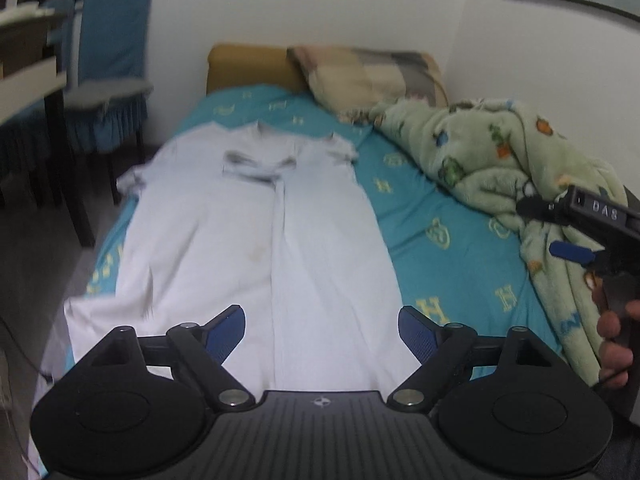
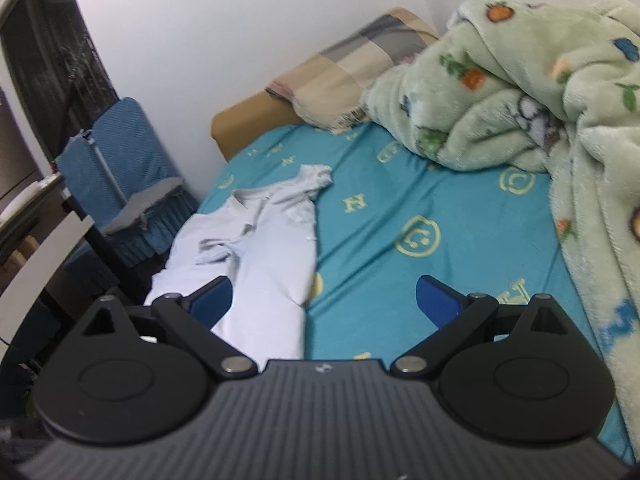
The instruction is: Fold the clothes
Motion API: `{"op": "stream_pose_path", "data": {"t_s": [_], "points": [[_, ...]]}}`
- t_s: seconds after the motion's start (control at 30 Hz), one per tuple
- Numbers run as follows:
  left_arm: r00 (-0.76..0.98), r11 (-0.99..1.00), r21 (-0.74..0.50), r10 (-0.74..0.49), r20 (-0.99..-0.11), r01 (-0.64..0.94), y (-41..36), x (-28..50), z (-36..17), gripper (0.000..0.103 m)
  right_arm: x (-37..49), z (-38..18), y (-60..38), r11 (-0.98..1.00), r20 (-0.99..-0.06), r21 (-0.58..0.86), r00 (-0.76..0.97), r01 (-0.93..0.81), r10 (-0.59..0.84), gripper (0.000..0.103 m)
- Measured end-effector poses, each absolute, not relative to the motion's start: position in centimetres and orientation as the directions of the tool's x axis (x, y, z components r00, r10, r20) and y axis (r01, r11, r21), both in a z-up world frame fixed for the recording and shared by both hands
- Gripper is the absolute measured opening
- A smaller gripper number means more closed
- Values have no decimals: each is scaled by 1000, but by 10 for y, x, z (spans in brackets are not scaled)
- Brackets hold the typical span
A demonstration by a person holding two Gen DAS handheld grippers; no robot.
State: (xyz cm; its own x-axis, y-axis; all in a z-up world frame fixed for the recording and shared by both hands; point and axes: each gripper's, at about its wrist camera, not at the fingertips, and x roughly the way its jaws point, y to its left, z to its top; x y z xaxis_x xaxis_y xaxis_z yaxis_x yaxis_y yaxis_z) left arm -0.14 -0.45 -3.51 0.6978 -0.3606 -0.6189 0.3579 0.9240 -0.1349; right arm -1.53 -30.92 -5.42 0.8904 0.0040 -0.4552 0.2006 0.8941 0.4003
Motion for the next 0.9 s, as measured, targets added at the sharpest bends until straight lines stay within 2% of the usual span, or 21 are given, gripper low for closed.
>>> {"op": "stream_pose_path", "data": {"t_s": [0.07, 0.1, 0.17, 0.27, 0.4, 0.5, 0.57, 0.77, 0.9], "points": [[732, 922, -92, -357, -580, 377, -12, 6, -26, 94, -17, -51, -305, 902, -419, 400, 908, 165, 19, 96], [747, 919, -72, -358, -560, 387, -16, 9, -21, 98, -18, -49, -301, 908, -399, 394, 917, 143, 29, 82], [757, 907, -58, -382, -531, 417, -25, 23, -12, 102, -18, -47, -296, 917, -382, 382, 923, 117, 41, 67], [764, 898, -64, -405, -502, 434, -34, 46, -5, 102, -16, -48, -292, 917, -370, 389, 927, 95, 61, 67], [756, 905, -128, -410, -510, 405, -29, 72, -15, 102, -9, -51, -291, 903, -363, 418, 929, 96, 69, 68], [754, 909, -123, -401, -520, 399, -17, 83, -29, 102, 20, -54, -286, 894, -407, 438, 908, 95, 103, 75], [764, 917, -101, -380, -522, 387, -5, 89, -37, 102, 43, -56, -281, 884, -435, 459, 889, 85, 140, 75], [749, 922, -176, -383, -540, 345, 24, 114, -66, 102, 175, -91, -250, 852, -503, 520, 827, 55, 253, 74], [772, 934, -180, -357, -526, 310, 33, 134, -81, 102, 264, -115, -229, 827, -539, 560, 776, 39, 328, 68]]}}
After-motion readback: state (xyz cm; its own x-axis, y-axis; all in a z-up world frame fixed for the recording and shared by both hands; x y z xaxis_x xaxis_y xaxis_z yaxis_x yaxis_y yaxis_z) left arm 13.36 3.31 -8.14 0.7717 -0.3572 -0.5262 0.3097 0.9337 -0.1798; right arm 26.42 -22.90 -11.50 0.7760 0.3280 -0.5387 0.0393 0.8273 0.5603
